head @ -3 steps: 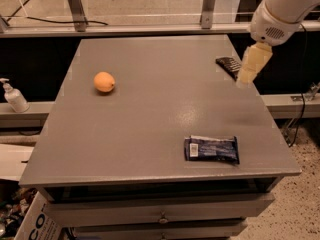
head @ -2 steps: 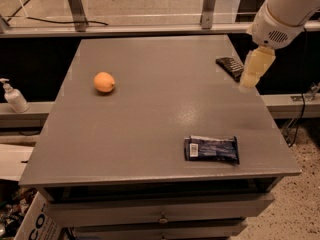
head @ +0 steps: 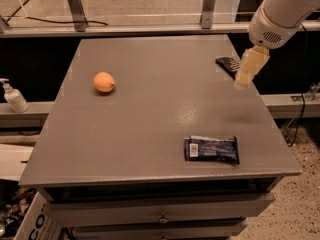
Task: Move rxbar chocolate near rxbar blueberry
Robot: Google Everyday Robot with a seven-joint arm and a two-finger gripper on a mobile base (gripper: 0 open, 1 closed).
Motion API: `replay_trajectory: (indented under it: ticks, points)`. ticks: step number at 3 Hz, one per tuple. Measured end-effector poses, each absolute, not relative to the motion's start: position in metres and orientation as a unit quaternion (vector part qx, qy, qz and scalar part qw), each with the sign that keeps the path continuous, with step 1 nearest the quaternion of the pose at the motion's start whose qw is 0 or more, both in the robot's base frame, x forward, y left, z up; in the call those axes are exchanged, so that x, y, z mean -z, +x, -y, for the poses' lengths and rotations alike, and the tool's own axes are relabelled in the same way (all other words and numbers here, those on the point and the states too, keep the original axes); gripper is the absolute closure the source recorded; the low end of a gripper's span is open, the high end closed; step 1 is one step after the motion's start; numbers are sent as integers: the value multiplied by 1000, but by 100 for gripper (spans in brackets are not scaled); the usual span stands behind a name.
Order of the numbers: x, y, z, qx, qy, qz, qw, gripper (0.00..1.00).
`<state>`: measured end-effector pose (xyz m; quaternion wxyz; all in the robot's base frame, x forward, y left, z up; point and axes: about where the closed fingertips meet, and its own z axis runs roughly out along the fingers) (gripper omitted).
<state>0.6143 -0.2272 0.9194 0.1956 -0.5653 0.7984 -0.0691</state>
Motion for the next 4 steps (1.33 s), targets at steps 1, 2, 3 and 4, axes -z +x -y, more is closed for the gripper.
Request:
replay_trajectory:
  ticks: [1,2,3,4]
  points:
    - [-916,638,238,85,-509,-830,212,0]
    - [-908,661,253,88,-449,-864,208,0]
    - [-892,679,265,75,-402,-894,183,0]
    - [-878,694,269,56,-371,-914,156,0]
